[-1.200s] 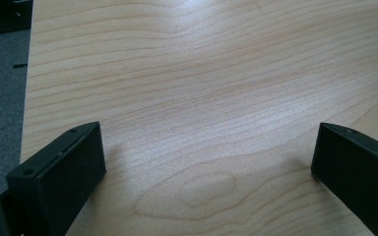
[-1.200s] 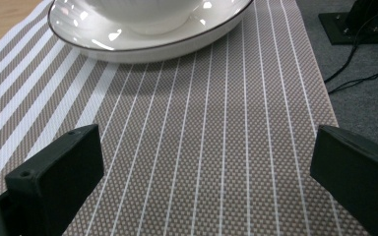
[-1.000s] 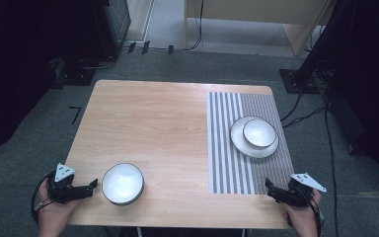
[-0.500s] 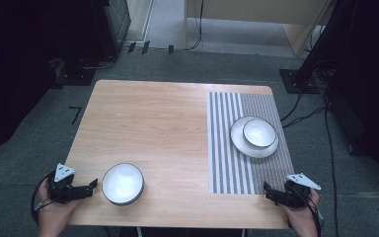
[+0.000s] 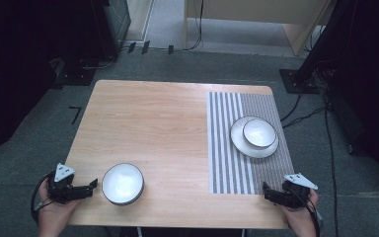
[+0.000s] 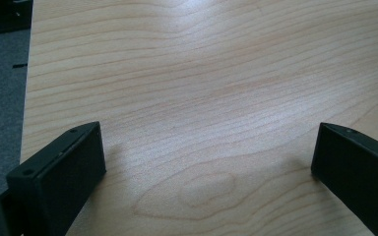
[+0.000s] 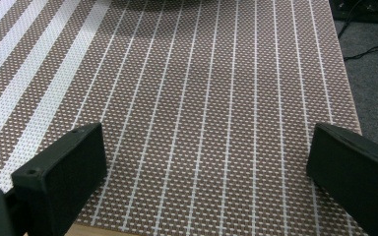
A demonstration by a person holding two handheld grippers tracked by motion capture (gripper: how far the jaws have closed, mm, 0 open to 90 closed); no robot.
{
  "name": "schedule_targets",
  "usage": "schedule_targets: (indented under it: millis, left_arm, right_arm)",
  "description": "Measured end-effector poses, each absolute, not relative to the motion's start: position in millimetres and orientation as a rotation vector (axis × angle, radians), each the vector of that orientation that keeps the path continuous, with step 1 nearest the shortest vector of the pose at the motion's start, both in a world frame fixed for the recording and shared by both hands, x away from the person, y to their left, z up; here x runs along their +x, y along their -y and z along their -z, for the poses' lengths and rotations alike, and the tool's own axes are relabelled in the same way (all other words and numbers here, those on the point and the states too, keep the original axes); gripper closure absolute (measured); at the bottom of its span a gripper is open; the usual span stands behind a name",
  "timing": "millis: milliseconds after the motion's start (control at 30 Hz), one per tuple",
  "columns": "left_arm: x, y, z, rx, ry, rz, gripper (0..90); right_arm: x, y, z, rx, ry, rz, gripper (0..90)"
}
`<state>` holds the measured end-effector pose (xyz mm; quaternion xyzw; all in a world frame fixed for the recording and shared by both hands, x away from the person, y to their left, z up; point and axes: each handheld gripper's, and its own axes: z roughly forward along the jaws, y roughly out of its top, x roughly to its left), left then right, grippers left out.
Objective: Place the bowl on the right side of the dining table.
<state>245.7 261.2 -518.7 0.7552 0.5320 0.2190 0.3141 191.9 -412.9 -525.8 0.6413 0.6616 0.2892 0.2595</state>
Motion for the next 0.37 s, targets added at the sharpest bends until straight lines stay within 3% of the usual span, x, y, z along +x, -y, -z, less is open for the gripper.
schedule_targets:
  millis: [367]
  left_arm:
    - [245.7,-260.9,518.7,1.992,-1.404,-0.579,0.0]
  right_arm:
    - [191.6,412.6,525.7,1.742,-1.788,-0.781,1.5]
